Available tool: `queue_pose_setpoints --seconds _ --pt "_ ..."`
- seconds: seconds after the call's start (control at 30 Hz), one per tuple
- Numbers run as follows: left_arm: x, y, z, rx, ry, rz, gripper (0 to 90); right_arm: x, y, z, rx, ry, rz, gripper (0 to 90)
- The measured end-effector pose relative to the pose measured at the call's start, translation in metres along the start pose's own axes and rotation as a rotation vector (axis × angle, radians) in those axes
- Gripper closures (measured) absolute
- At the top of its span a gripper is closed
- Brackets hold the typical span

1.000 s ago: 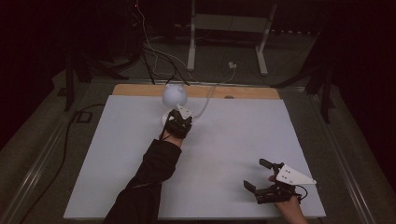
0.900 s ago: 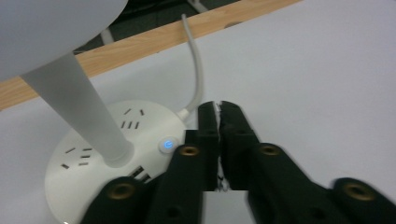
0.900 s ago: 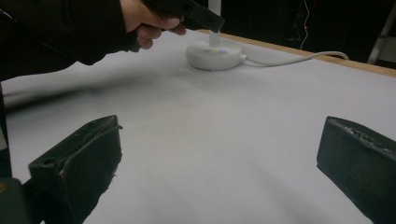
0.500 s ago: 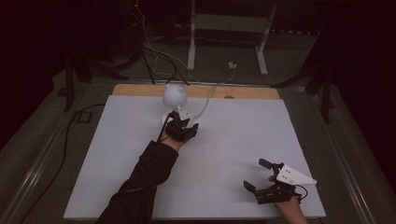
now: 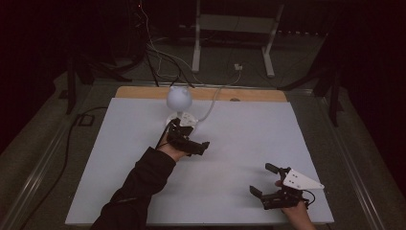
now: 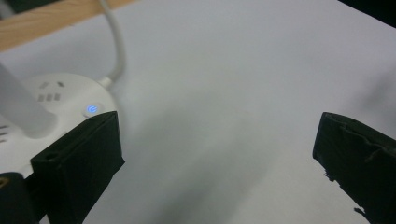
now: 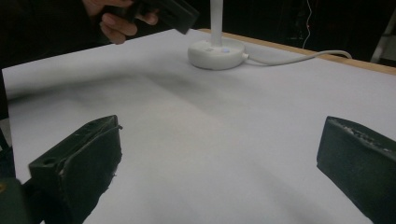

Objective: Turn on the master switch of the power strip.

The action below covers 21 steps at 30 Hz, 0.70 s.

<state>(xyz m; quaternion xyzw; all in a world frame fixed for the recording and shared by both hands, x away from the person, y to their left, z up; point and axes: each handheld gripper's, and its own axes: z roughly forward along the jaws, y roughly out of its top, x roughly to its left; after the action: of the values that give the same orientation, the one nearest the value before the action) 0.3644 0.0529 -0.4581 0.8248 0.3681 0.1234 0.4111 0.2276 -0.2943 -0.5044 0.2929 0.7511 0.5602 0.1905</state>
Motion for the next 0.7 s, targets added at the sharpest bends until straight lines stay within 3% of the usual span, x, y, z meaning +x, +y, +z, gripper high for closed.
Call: queue_pose_setpoints --seconds 0.1,0.2,0.7 --pt "-0.001 -0.003 -0.006 0.015 -0.041 0.013 0.4 0.000 0.000 0.000 -0.001 -0.001 0.001 0.0" --pt "-0.001 -0.006 -0.014 0.017 -0.055 0.029 0.3 0.000 0.000 0.000 0.001 -0.002 0.001 0.0" --pt "0.014 -0.042 -0.049 0.054 -0.012 0.060 0.3 0.000 0.000 0.001 0.007 -0.003 0.001 0.0"
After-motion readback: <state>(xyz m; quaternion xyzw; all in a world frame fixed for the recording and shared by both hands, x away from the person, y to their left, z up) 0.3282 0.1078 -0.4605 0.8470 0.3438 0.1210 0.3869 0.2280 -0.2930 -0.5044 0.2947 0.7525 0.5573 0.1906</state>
